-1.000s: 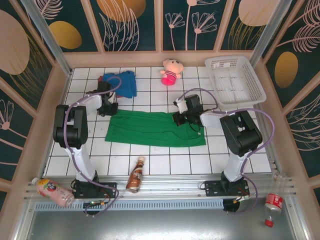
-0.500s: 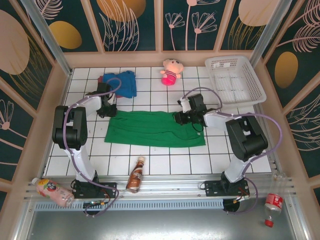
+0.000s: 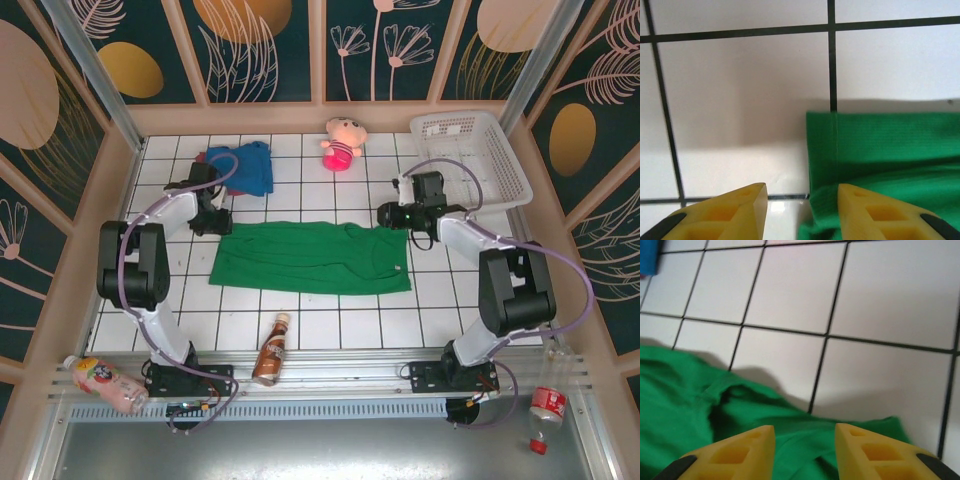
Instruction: Fold and stack the tank tops
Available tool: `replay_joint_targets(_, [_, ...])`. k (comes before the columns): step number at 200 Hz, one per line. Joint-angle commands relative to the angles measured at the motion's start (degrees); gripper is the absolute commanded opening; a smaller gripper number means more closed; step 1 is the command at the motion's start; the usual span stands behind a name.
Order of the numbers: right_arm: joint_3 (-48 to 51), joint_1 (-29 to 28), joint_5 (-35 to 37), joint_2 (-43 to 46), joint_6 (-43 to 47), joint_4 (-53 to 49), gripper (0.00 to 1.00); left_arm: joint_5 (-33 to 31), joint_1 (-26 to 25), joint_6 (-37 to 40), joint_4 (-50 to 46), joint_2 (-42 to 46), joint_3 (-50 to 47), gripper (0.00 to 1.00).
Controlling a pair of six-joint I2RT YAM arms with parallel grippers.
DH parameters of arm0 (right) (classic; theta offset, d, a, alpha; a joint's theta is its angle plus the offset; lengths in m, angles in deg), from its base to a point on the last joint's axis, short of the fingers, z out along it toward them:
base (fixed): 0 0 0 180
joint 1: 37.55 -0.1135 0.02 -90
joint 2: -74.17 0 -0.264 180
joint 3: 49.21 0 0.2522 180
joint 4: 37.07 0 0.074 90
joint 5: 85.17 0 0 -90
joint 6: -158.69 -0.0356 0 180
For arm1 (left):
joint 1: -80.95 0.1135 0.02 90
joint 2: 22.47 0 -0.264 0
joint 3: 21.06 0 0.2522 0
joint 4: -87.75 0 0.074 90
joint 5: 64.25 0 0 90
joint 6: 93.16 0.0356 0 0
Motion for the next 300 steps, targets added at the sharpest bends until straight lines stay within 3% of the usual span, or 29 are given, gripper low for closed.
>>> replay_joint_targets(1, [-3.96,1.38,5.75,-3.33,-1.28,-5.82,0.41,0.42,-0.12,-2.43,-5.16,3.18,1.79,0.44])
replay_joint_targets(49, [-8.58,1.57,8.34,-8.63,-1.01,-10.0,0.43,9.64,-4.61,-8.07,-4.47,2.56,6.5,0.45])
replay_joint_targets(94, [-10.2,0.64,11.39,-11.72,1.61,-12.7,0.42,12.93,-6.74,-8.53,-0.14,-2.85,6.12,0.45])
replay_joint_targets(107, [-10.2,0.15,10.52,-11.45,2.09,-13.01,0.36,12.83,-6.74,-7.8,0.24,-4.42,6.29,0.45])
replay_joint_targets(136, [-8.38,-1.02,11.21,-9.37,2.72,-13.25,0.13,12.01,-6.73,-6.0,-0.5,-7.09,6.4,0.45])
replay_joint_targets(171, [-5.13,-1.66,13.23,-5.26,2.61,-15.46,0.05,9.27,-6.74,-3.76,-1.71,-8.38,5.84,0.44])
replay_joint_targets(236, [6.91,-3.21,15.2,1.47,-1.83,-14.01,0.06,2.51,-6.65,-0.28,-4.22,-11.17,5.63,0.43])
replay_joint_targets(300, [8.4,-3.23,17.22,-2.86,-4.19,-9.3,0.08,7.9,-6.65,0.44,-5.3,-8.32,2.8,0.43])
